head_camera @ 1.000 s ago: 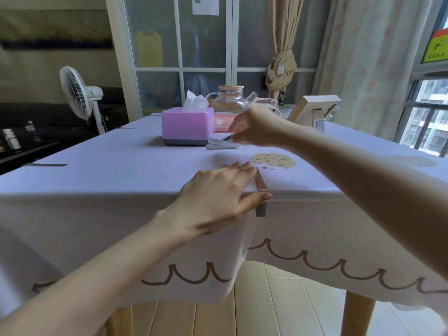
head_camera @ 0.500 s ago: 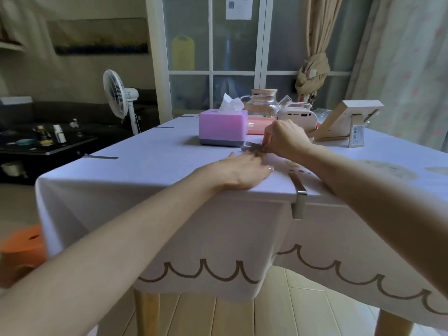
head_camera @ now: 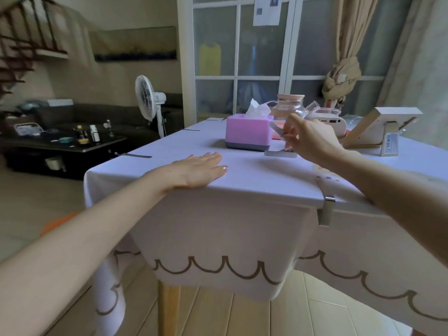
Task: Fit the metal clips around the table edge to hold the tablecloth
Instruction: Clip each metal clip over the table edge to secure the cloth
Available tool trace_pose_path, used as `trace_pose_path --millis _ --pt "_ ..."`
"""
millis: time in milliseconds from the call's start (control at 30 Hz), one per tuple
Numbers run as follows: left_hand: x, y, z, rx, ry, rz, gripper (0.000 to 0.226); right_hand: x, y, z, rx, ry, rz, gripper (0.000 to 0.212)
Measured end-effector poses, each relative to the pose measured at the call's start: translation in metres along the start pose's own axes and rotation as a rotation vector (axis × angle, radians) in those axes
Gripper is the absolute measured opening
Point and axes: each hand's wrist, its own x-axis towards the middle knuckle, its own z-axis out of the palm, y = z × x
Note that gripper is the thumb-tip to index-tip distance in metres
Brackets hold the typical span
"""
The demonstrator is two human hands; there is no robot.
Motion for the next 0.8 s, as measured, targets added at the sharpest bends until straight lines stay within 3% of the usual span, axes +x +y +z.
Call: trace_pose_path --millis 267,667,800 --pt "-0.015 -0.055 -0.003 -0.026 0.042 -0.086 0.055 0.002 -0.044 -0.017 0.194 0.037 -0.176 0.005" --pt "-0.021 -0.084 -0.005 -0.059 0.08 -0.103 0.059 -0.005 -0.156 -0.021 0.57 -0.176 -0.068 0.01" --pt "-0.033 -0.101 -0.009 -0.143 0.055 -0.047 0.084 -0.018 -0.177 -0.011 0.893 -0.239 0.033 0.012"
